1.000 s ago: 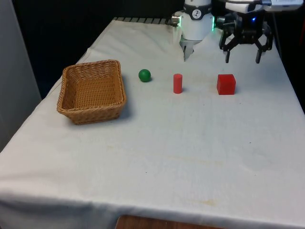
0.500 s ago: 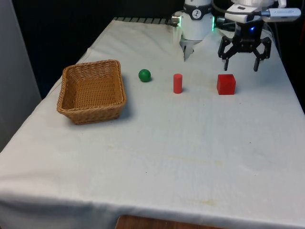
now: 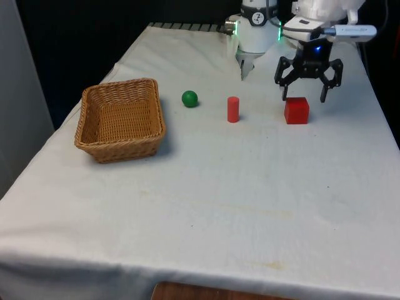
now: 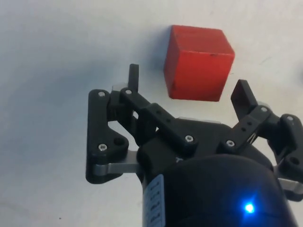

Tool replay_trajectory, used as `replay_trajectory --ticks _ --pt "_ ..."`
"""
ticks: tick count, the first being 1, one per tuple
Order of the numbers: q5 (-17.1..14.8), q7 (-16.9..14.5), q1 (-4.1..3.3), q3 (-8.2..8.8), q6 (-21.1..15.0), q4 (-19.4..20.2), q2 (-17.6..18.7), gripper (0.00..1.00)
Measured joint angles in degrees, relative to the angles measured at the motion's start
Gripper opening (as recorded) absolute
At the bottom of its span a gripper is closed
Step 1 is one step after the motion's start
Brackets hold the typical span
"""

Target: Pick up the object to the left of the cylinder and place it into the basket.

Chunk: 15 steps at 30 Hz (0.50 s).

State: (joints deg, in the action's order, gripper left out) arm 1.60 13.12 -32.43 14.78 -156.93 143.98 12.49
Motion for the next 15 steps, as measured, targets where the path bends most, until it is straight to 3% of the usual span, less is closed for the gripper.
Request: replay_trajectory --ticks 15 --pt "0.0 -0.3 0.63 0.11 -3.1 0.0 3.2 1.00"
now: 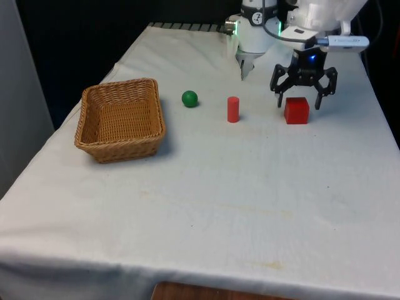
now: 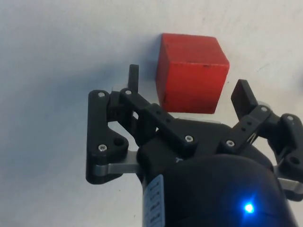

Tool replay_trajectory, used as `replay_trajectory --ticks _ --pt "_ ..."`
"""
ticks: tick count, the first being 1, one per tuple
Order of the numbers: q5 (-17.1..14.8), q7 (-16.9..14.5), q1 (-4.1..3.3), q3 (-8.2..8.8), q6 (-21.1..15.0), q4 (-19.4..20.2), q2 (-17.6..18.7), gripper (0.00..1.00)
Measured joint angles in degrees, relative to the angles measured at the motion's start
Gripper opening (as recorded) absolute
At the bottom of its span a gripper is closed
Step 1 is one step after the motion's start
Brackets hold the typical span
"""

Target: Pick up the object to the left of the cylinder and place it into the basket.

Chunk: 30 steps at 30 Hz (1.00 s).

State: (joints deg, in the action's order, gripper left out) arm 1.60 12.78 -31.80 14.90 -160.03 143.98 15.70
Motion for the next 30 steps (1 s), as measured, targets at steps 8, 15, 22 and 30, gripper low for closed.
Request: replay_trajectory --ticks 8,15,22,30 --pt "0.0 0.0 0.17 0.00 -1.1 -0.1 1.3 0.61" --pt "0.0 0.0 0.23 0.00 -1.1 -0.3 1.5 0.00" --pt "0.0 0.0 0.23 0.00 -1.1 -0.3 1.5 0.00" --pt "0.0 0.0 0.34 0.57 -1.1 -1.0 0.8 0.00"
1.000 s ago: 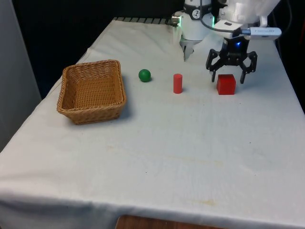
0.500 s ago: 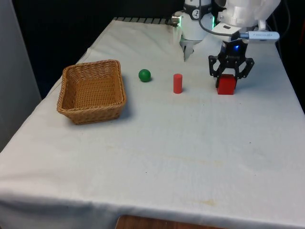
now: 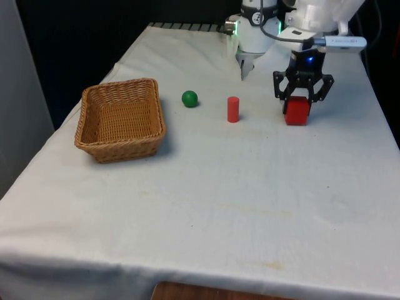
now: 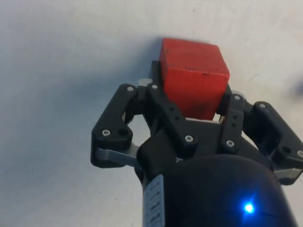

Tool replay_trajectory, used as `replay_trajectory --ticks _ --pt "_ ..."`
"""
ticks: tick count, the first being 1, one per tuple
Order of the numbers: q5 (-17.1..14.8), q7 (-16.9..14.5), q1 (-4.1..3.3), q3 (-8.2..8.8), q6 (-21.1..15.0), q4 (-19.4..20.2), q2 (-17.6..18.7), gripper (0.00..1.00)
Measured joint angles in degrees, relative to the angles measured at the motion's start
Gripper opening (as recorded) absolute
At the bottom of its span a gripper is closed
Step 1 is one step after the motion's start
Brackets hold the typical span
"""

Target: Pick up the object to the left of the cylinder and place it into the basket.

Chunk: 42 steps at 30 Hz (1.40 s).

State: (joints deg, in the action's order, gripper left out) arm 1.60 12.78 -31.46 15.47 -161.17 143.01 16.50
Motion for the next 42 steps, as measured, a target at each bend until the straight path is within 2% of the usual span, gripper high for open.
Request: replay_trajectory --ticks 5,11,22,30,42 --pt "0.0 -0.3 0.06 0.52 0.1 0.0 -0.7 0.00" --pt "0.0 -2.1 0.23 2.23 0.2 0.1 -1.9 0.00" --pt "0.0 -4.2 0.69 4.07 0.3 0.9 -4.1 0.00" --pt "-0.1 -7.0 1.26 6.70 0.5 1.4 -5.9 0.00" --pt "-0.1 -9.9 1.49 9.57 2.6 1.3 -9.2 0.00"
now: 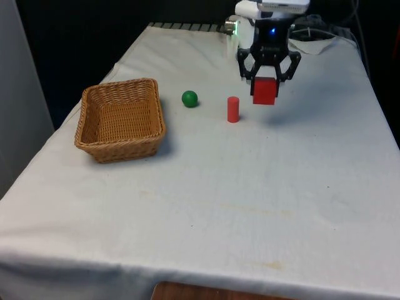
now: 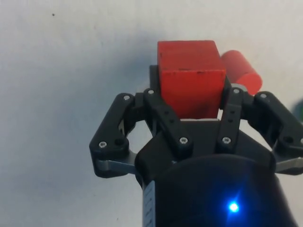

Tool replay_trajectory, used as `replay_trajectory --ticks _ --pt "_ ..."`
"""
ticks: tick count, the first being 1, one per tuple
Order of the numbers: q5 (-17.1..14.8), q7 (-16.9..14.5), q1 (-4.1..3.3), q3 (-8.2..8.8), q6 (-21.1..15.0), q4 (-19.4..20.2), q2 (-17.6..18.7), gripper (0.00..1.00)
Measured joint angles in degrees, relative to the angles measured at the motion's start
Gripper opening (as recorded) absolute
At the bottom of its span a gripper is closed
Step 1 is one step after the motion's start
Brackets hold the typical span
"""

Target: Pick up the object to the left of the cylinder and place it into the basket.

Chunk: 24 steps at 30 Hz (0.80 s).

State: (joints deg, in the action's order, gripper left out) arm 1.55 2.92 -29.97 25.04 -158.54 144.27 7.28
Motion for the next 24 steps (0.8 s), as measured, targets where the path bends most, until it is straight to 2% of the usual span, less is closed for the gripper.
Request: replay_trajectory --ticks 16,24 --pt "0.1 -1.3 0.00 1.66 4.8 -1.8 -5.4 0.00" --pt "0.1 -3.8 0.29 4.18 6.6 -2.7 -7.0 0.00"
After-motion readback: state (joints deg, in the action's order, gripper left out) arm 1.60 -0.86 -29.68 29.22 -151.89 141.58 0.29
